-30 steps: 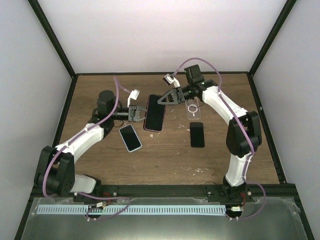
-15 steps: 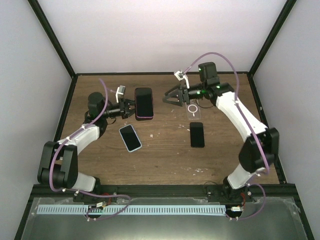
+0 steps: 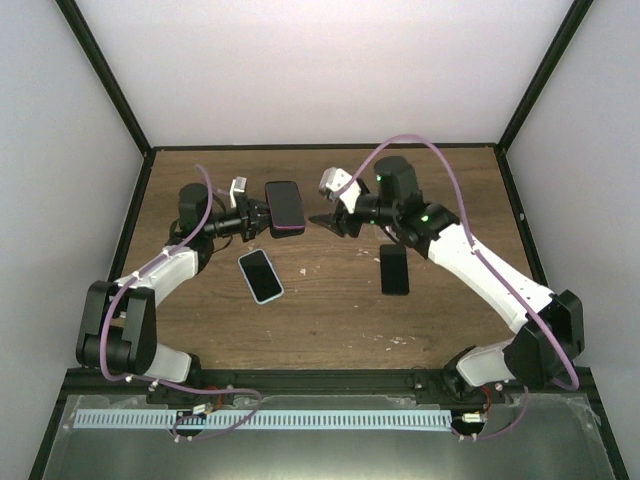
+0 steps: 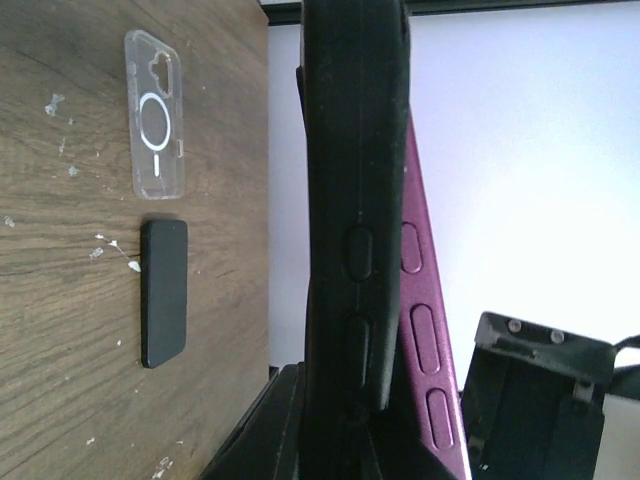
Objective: Take the phone out of the phone case
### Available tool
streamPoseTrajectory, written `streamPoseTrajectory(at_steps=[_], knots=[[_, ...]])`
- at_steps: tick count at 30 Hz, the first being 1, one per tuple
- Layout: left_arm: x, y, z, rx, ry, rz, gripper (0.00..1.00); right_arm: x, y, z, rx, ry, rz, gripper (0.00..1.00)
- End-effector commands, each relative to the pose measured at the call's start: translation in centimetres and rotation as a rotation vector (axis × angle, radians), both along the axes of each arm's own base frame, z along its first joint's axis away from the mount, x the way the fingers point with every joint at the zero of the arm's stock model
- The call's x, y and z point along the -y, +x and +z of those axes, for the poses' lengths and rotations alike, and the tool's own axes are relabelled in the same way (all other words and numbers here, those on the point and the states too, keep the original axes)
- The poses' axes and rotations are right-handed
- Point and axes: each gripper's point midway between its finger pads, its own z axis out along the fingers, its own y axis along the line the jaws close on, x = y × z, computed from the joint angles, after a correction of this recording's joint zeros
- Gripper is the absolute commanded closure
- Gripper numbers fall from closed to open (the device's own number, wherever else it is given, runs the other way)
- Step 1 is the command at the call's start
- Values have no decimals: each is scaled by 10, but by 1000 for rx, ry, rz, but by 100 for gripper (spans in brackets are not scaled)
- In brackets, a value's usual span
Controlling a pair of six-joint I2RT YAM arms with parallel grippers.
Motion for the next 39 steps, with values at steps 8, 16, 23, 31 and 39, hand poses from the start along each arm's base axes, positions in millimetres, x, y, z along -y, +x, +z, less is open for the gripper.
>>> streamPoseTrajectory(at_steps=[8, 16, 23, 31, 39], knots=[[0, 6, 24, 41, -11, 9, 100, -28, -20, 0, 341, -121, 16, 47], [-1, 2, 29, 67, -10, 5, 100, -35, -12, -3, 443, -157, -28, 57], [-1, 0, 34, 84, -9, 2, 100, -36, -10, -15, 524, -209, -49, 60], [-1, 0, 32, 83, -10, 0, 100, -36, -10, -18, 565, -222, -58, 63], [0, -1, 31, 81, -12, -3, 100, -37, 10, -11, 663, -241, -144, 73]])
